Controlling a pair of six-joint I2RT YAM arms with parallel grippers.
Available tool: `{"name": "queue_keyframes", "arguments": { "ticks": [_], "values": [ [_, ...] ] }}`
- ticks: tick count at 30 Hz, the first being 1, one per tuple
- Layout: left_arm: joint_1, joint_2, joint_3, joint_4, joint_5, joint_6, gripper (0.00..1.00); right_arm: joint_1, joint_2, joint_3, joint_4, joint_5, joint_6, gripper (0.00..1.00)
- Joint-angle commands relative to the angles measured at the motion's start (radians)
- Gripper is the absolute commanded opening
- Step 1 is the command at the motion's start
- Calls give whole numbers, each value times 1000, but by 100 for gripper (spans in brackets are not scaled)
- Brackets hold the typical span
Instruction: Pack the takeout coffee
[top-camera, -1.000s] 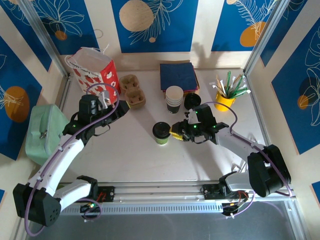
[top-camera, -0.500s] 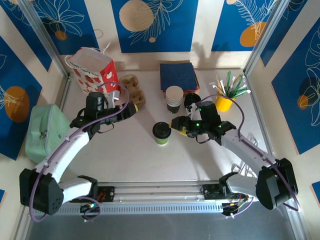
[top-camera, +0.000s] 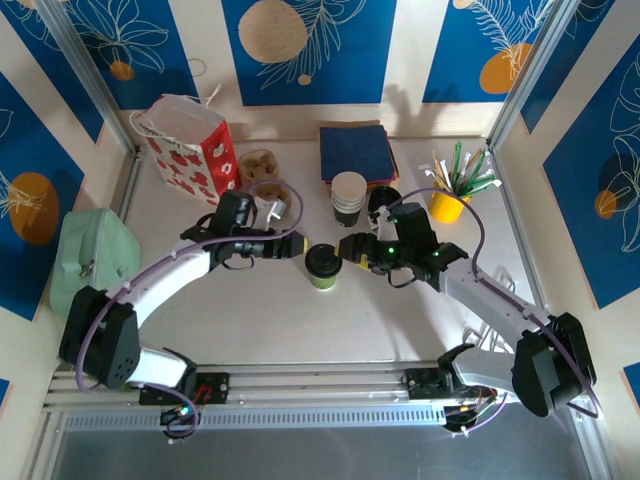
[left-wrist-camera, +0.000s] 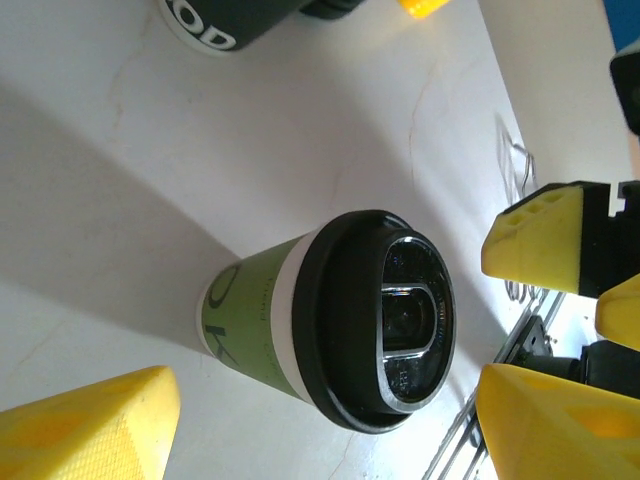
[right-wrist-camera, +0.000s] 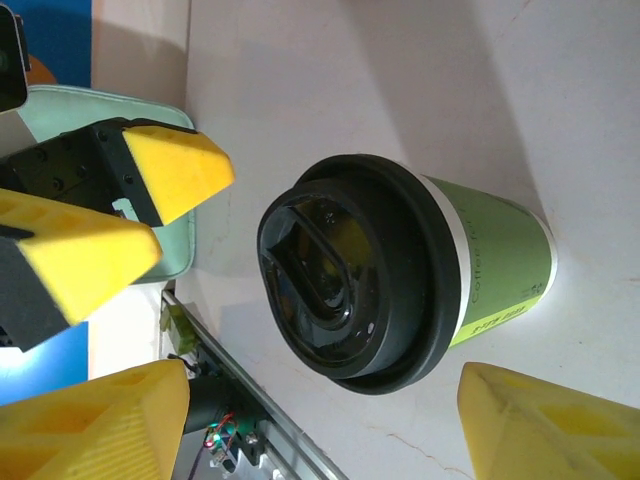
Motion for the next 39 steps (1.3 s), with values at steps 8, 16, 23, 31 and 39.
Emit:
{"name": "queue_keyframes", "arguments": {
  "ticks": [8, 16, 23, 31, 39],
  "values": [
    [-37, 68, 28, 63, 67, 39, 78, 16, 43, -11, 6, 41, -34, 70],
    [-38, 81, 23, 74, 91, 43, 76, 16, 62, -16, 21, 51, -34, 69],
    [-41, 69, -1, 74, 102, 57, 75, 16, 104, 0, 37, 54, -39, 69],
    [-46, 64, -21, 62, 101, 67, 75, 16, 151, 34, 34, 36, -49, 68],
    [-46, 75, -18, 50, 102, 77, 75, 15, 158, 37, 41, 35, -44, 68]
  ]
}}
